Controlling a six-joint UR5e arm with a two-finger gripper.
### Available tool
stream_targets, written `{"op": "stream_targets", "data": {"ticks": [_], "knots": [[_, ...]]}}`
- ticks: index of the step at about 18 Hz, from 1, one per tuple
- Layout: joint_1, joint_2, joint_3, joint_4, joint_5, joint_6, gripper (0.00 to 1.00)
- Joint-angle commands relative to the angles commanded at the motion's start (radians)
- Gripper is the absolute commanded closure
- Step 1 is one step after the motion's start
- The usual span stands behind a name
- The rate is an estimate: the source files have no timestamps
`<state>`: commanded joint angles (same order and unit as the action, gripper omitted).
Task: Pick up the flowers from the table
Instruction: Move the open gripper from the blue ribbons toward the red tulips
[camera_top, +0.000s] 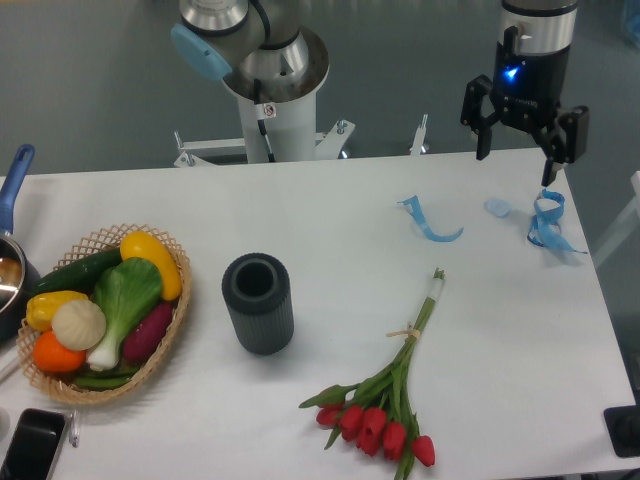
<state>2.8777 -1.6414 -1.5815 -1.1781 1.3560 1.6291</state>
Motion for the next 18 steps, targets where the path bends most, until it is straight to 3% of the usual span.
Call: {"op": "stream_targets", "data": {"ticks": [7,11,18], "knots": [[-0.006,-0.003,-0.003,0.000,-0.009,0.003,0.00],[-0.009,-0.008,-0.038,0.011,-0.038,-0.014,0.00],[-0.092,-0.080,-0.035,0.110,-0.043,-0.286,0.00]]}}
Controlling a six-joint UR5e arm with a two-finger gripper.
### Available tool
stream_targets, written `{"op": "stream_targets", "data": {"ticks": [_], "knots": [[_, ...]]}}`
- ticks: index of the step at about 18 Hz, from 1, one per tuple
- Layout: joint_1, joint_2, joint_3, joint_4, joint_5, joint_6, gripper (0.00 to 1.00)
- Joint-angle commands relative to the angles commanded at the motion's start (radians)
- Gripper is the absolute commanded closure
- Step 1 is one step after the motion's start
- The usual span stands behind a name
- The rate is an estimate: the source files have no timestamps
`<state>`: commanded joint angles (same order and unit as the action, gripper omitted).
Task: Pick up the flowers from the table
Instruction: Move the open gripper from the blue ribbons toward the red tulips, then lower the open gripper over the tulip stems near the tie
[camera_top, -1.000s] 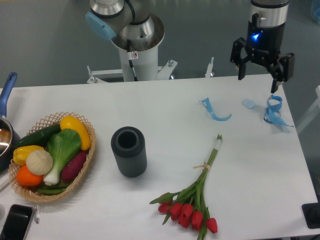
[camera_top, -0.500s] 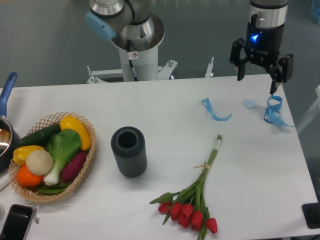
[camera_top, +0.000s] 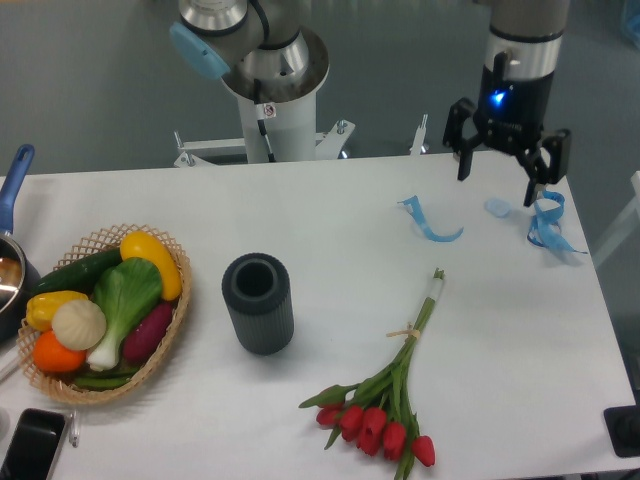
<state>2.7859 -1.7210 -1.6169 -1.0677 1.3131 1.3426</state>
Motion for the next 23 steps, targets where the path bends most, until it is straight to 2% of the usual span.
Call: {"op": "stream_targets", "data": {"ticks": [2,4,9,10,13,15,18,23], "knots": [[-0.051,-0.047,0.006,0.006,-0.002,-0.089,0.00],[-0.068,-0.077,0.006,0.020,-0.002,-0.152,0.00],[-0.121,-0.153,0.005,0.029,-0.009,-0.220,0.00],[-0.134,-0.169,0.006,0.043,-0.008,-0.227,0.00],[-0.147,-0.231,-0.004,0.136,-0.003,-0.284,0.00],[-0.150,-0.250,-0.008,0.158,-0.003,-0.286,0.00],[-0.152,-0.269,-0.009,0.158,-0.008,-0.292,0.00],[-0.163,-0.339,-0.012,0.158,-0.005,-0.284,0.00]]}}
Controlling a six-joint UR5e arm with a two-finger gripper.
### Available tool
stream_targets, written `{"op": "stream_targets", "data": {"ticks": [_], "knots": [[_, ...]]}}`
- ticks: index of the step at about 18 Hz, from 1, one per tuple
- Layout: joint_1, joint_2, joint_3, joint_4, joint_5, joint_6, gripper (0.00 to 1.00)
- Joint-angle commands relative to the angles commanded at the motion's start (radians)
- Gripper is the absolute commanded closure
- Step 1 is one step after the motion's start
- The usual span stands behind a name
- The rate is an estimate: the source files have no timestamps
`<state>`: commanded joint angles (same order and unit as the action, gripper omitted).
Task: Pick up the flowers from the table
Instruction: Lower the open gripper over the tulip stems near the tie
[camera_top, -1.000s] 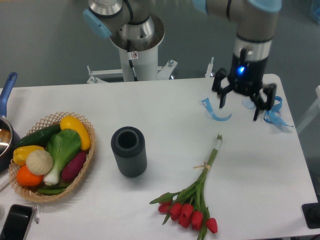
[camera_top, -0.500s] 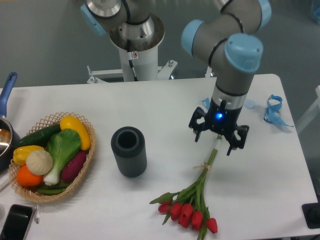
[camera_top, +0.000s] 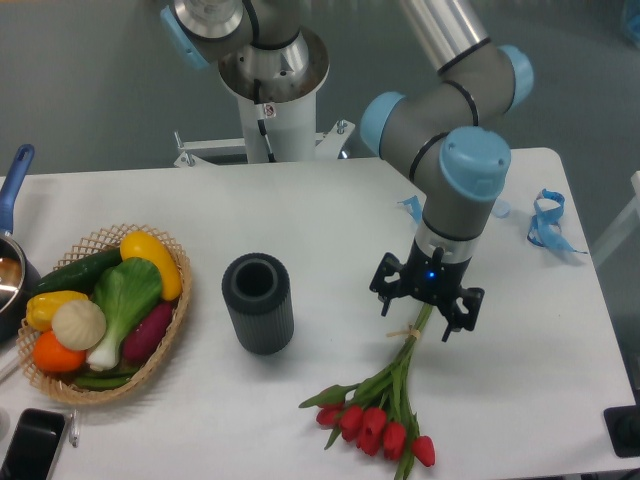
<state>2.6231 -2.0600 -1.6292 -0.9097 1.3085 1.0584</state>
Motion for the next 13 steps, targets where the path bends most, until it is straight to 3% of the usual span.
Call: {"op": "stream_targets", "data": {"ticks": [4,13], "knots": [[-0.015,-0.046,0.002,0.034,0.000,0.003,0.00],[-0.023,-0.086,-0.009,0.109,0.002,0.028,0.00]]}}
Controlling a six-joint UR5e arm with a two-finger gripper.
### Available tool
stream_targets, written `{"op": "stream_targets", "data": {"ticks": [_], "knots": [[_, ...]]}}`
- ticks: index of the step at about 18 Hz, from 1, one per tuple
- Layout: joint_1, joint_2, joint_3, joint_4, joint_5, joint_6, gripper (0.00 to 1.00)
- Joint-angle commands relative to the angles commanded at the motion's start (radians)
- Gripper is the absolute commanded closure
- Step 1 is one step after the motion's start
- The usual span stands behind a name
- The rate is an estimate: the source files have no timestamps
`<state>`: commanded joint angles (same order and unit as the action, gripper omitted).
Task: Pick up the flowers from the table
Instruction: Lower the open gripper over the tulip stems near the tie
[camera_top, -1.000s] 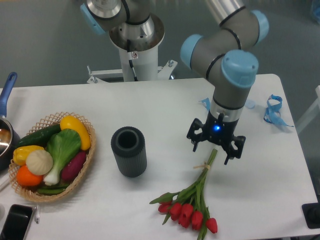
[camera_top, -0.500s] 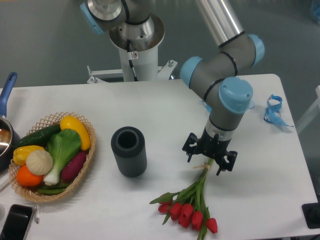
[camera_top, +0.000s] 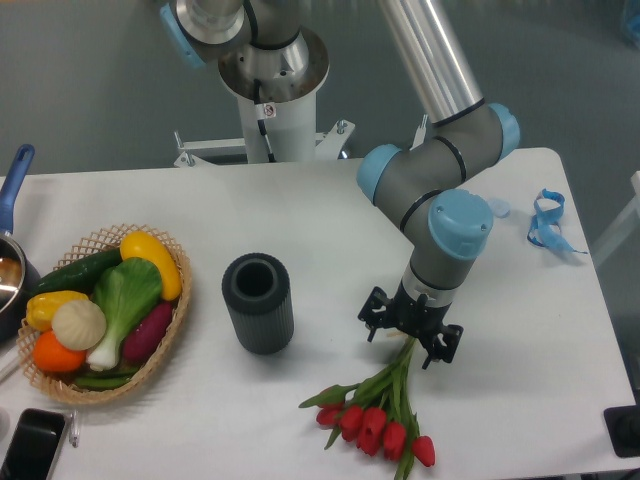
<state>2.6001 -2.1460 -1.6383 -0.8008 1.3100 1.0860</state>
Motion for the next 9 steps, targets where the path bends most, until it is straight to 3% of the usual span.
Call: {"op": "stream_targets", "data": {"ticks": [5,9], "knots": [[-0.005,-0.021,0.012,0.002,0.003,0.008,0.00],[-0.017,-0.037,0.000,0.058,0.005,0.008,0.00]]}}
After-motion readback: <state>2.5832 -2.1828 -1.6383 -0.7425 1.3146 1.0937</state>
